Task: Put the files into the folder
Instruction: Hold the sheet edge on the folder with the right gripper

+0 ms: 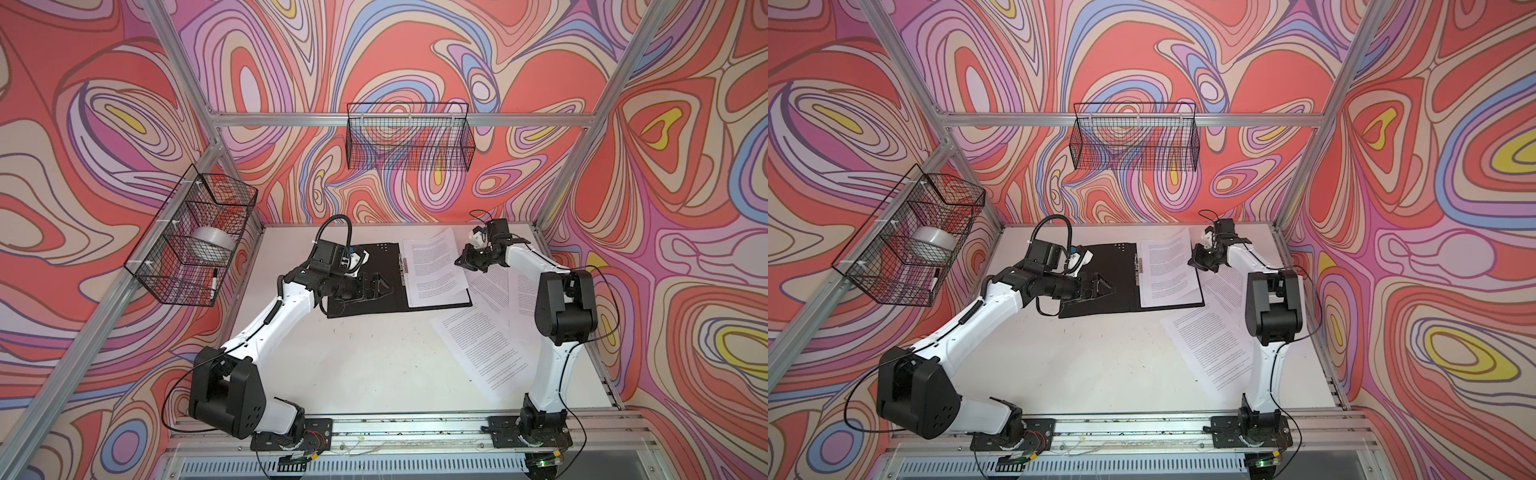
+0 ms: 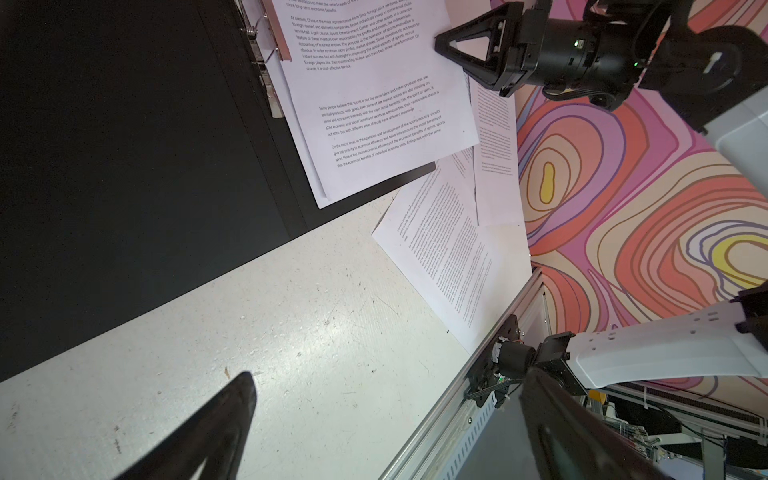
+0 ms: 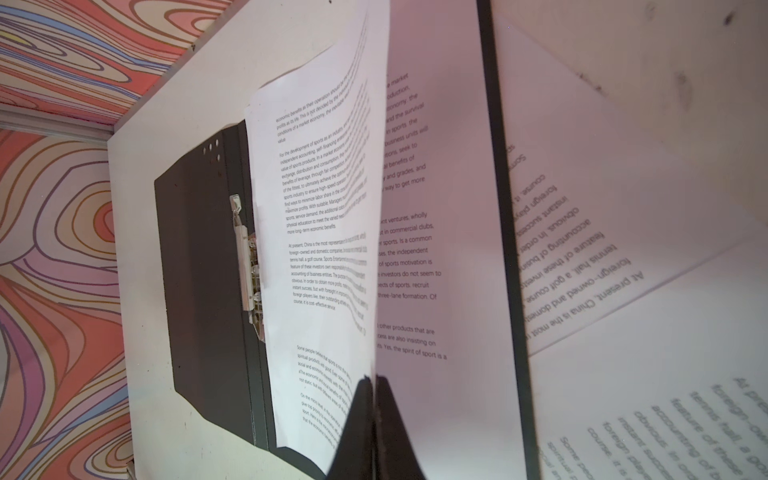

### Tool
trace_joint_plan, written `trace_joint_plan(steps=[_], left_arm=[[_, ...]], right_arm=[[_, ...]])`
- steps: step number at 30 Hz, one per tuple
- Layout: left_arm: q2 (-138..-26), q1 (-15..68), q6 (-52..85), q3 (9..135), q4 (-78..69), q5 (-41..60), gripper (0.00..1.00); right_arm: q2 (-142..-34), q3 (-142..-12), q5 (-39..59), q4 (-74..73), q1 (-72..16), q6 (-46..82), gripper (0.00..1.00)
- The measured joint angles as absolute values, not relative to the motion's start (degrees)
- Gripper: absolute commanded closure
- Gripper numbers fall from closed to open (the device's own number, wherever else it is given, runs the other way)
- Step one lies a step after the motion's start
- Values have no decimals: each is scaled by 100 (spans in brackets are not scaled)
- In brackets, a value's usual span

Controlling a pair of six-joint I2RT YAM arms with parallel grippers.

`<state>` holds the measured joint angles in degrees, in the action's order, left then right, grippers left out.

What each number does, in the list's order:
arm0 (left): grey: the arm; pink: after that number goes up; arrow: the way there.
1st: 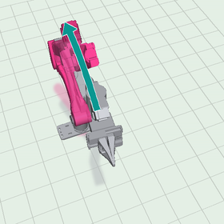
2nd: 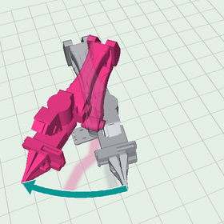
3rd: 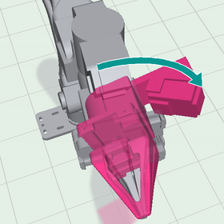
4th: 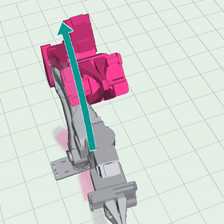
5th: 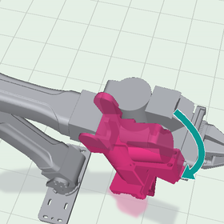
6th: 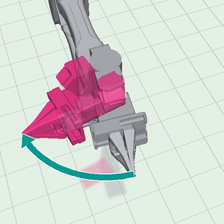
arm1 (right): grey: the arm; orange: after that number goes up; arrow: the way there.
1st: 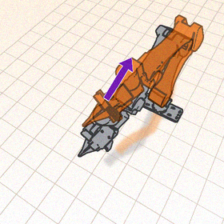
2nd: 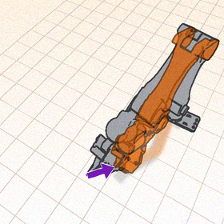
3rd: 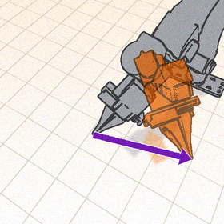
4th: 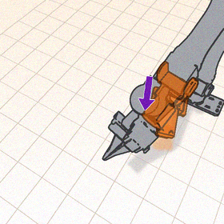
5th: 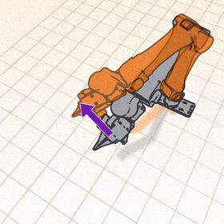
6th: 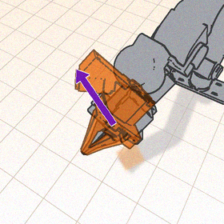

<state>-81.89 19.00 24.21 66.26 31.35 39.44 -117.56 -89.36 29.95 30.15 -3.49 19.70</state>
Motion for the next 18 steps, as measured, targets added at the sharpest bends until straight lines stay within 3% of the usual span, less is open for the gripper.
trace_joint_plan(steps=[18], left_arm=[[-8230,1900,2423,6622,3100,3964,0]], right_arm=[[-11917,-9135,3096,3203,-379,1614,100]])
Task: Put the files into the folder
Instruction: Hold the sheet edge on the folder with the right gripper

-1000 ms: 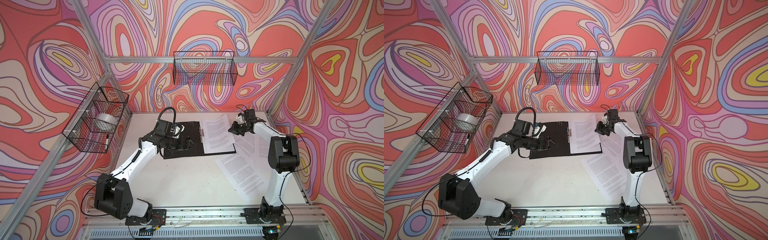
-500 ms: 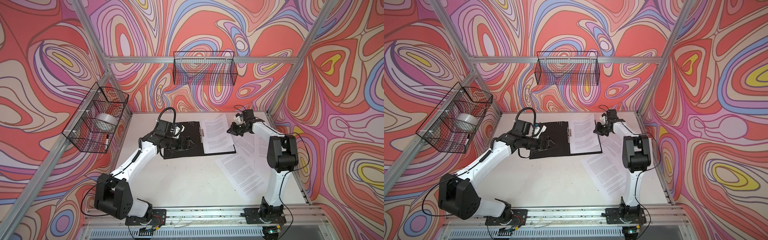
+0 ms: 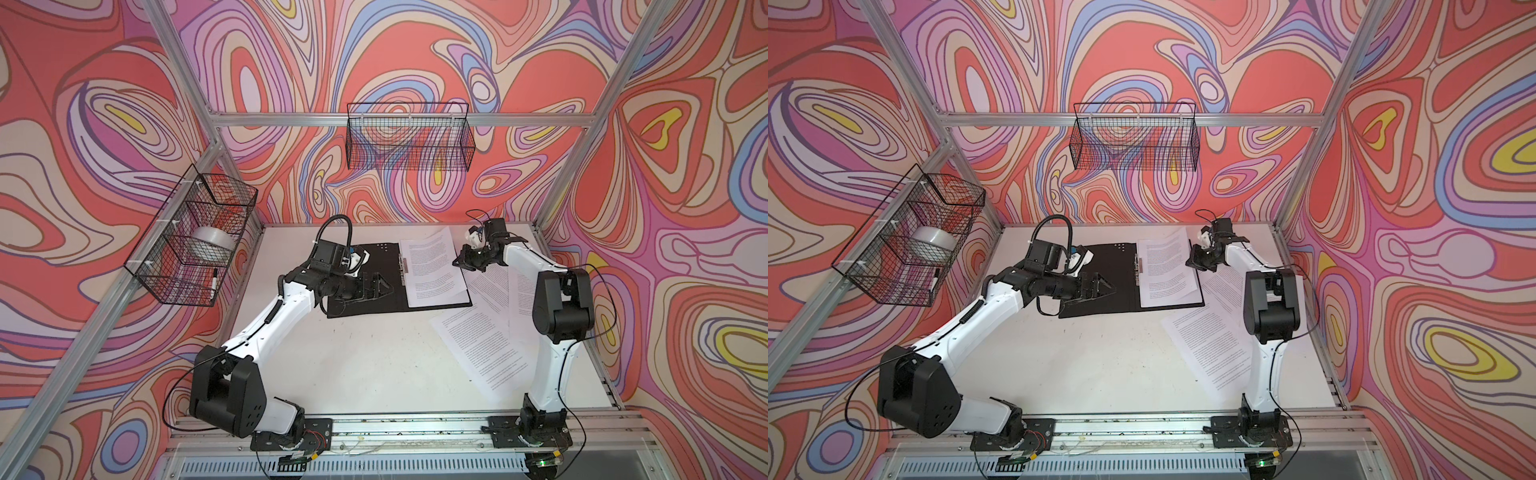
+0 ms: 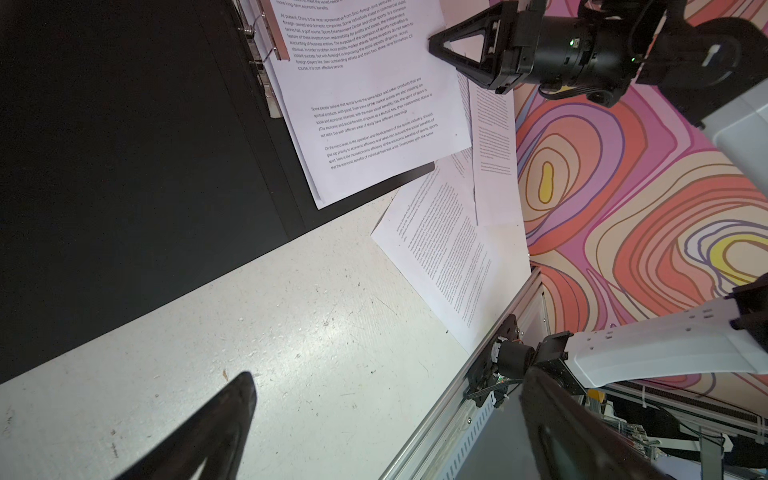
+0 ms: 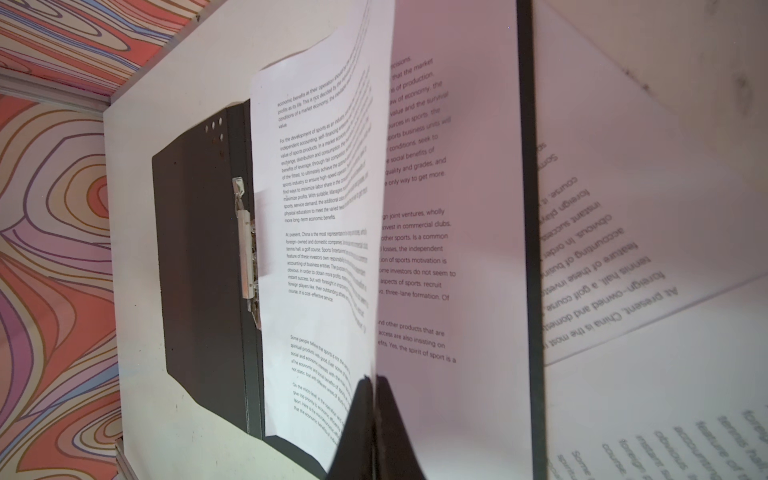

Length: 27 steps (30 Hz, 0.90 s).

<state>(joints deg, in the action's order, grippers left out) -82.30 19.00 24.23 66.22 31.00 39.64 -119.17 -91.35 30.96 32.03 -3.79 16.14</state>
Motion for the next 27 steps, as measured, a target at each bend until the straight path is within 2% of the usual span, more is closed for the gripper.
trace_joint_plan(steps=[27], left_arm=[[-8267,1900,2423,6619,3096,3970,0]], right_arm=[[-12031,-9249,3258,3452,-384,1293,100]])
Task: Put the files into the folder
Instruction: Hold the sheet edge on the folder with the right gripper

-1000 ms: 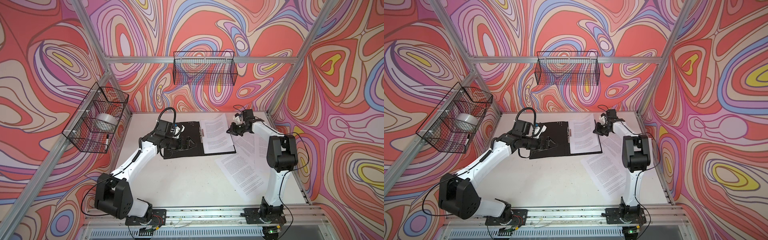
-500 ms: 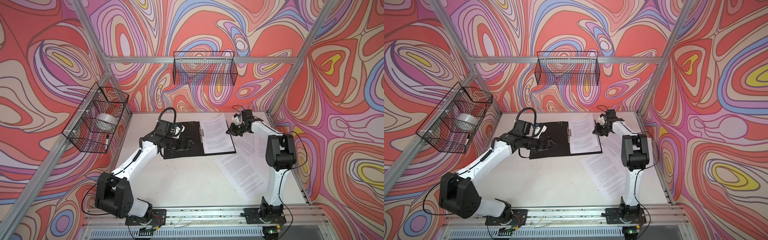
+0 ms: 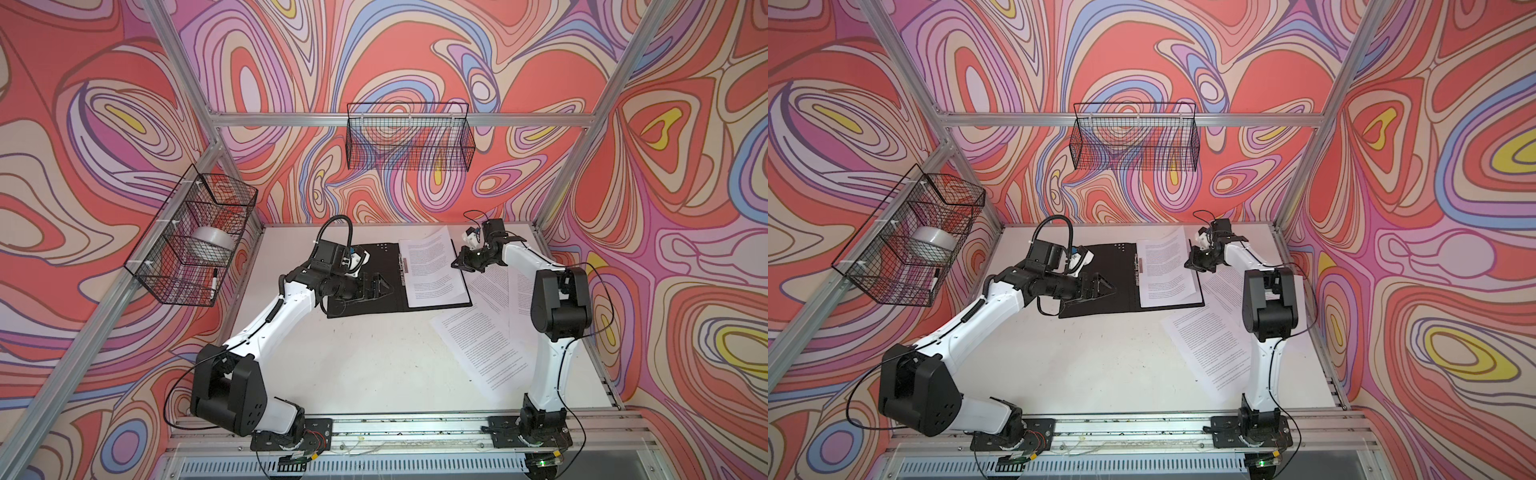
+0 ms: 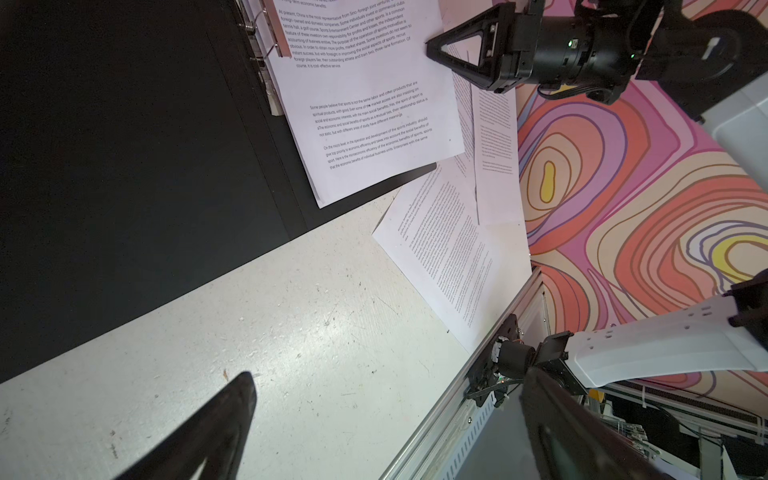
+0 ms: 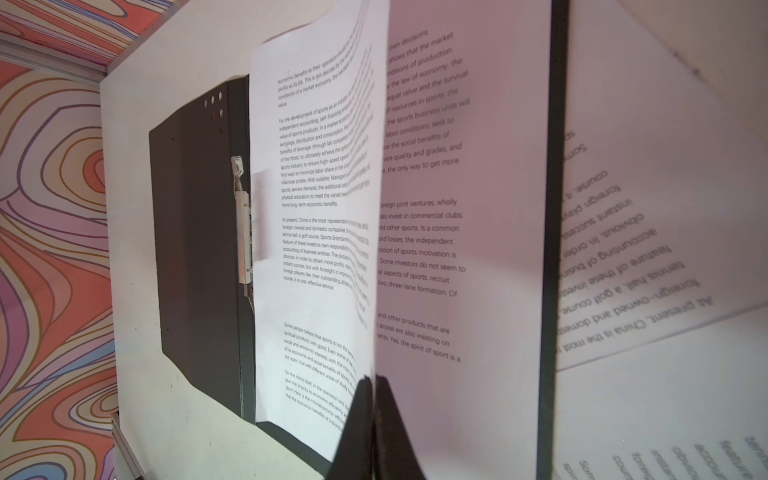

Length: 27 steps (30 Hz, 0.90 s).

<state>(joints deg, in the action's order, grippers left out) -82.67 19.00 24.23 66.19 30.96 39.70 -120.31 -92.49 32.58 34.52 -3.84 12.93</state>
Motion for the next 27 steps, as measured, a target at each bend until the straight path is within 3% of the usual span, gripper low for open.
trace_joint_plan(steps=[27], left_arm=[[-8337,1900,2425,6619,3059,4007,0]], right_arm=[[-12049,-9301,2921,3754,-342,1050,100]])
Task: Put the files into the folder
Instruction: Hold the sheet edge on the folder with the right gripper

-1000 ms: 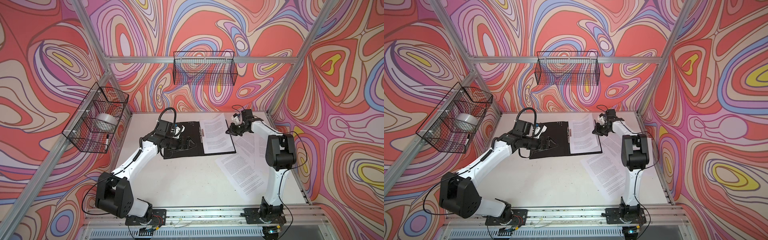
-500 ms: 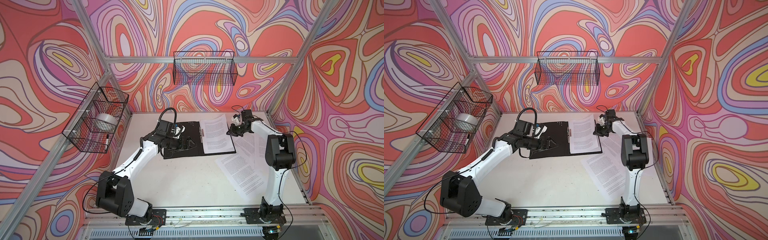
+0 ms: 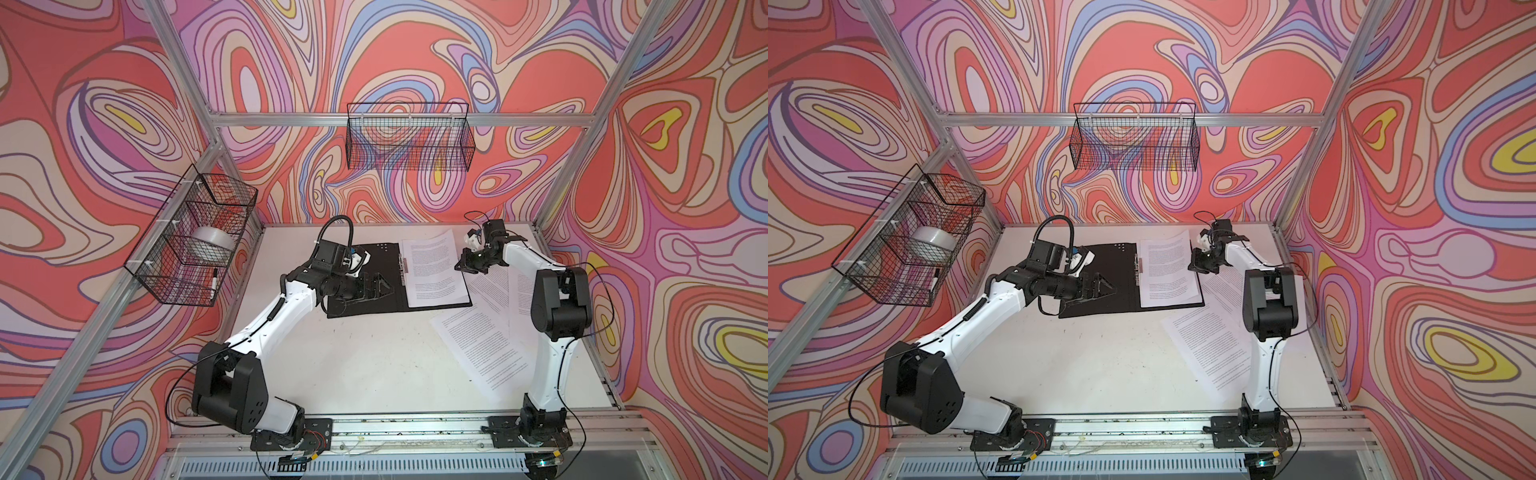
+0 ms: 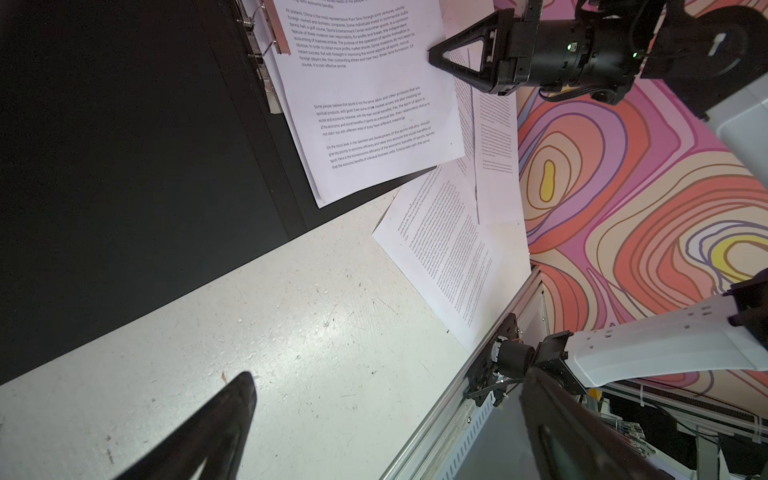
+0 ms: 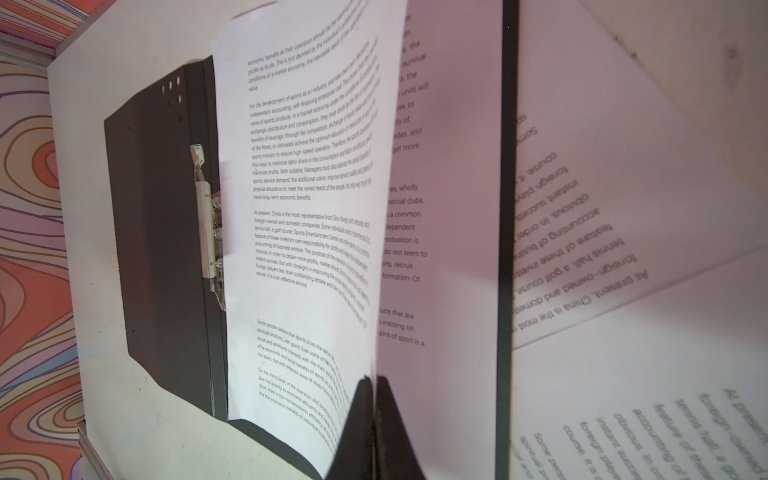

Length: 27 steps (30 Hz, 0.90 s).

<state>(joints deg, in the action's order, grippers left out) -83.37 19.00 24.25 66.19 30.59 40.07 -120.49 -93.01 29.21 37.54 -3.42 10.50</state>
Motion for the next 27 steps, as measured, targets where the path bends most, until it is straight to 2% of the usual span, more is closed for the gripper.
trace_joint_plan(steps=[27], left_arm=[[-8390,1900,2423,6619,3039,4016,0]], right_arm=[[-12228,-9690,2941,4091,-386,648,100]])
